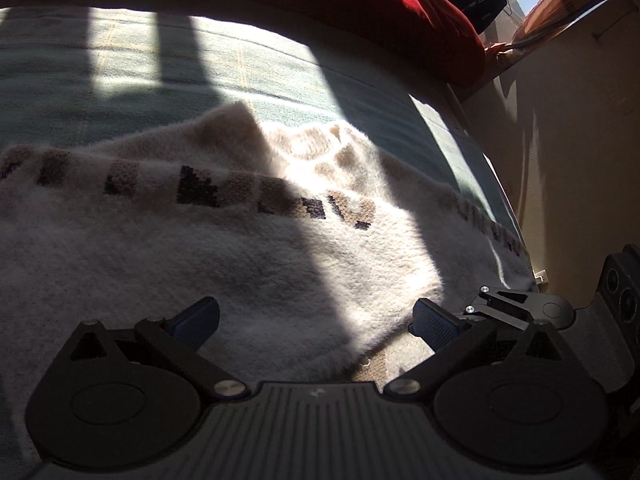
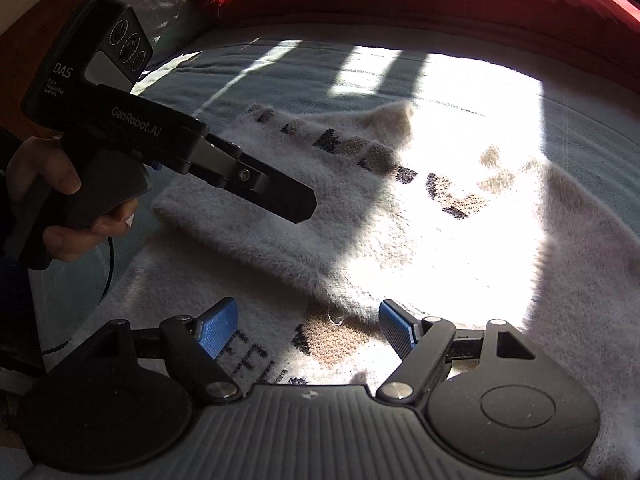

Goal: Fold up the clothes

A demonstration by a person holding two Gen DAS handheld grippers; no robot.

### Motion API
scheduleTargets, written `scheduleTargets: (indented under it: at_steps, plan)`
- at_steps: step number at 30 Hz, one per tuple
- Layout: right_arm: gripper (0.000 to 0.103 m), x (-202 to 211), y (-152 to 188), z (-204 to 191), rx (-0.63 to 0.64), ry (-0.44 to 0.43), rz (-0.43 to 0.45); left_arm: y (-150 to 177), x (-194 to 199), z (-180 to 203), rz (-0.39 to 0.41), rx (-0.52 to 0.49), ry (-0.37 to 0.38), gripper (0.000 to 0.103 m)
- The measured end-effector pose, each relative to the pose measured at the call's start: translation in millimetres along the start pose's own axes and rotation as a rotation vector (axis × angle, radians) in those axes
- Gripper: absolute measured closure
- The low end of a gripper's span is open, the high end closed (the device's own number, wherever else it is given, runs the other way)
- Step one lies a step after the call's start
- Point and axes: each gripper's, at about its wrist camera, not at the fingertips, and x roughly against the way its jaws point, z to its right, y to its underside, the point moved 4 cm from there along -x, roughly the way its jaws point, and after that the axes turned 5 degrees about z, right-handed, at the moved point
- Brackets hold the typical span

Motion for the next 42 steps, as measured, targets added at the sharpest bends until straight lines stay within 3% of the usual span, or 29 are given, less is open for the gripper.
scheduleTargets:
  at_steps: [2, 6, 11, 15, 19, 25, 30, 34, 37, 42]
  plan:
    - [0.022, 4, -6, 6, 0.000, 0.028, 0.012, 5, 4, -8, -0.001, -0.001, -0.033, 0.001]
    - [0.022, -2, -23, 26, -0.056, 0.057, 0.053, 24, 4, -11, -0.041, -0.027, -0.031, 0.001]
    - [0.022, -22, -51, 51, -0.186, 0.001, 0.085, 39, 6, 17, -0.040, -0.274, -0.067, 0.001]
    - [0.022, -39, -65, 68, -0.305, -0.083, 0.082, 42, -2, 44, -0.022, -0.474, -0.011, 0.001]
    - [0.022, -57, -63, 81, -0.397, -0.143, 0.036, 55, -22, 54, -0.098, -0.574, 0.040, 0.001]
    - [0.022, -53, -38, 91, -0.488, -0.175, -0.007, 60, -11, 53, -0.114, -0.571, 0.030, 0.001]
    - [0.022, -31, -31, 92, -0.488, -0.122, 0.015, 54, 2, 46, -0.098, -0.571, -0.020, 0.001]
    - [0.022, -26, -29, 101, -0.458, -0.035, 0.034, 54, -8, 24, -0.130, -0.502, -0.083, 0.001]
    - [0.022, -19, -20, 114, -0.484, 0.017, 0.042, 61, -7, 29, -0.131, -0.561, -0.122, 0.001]
    - [0.022, 10, -9, 115, -0.487, 0.016, 0.080, 72, 0, 56, -0.088, -0.682, -0.157, 0.001]
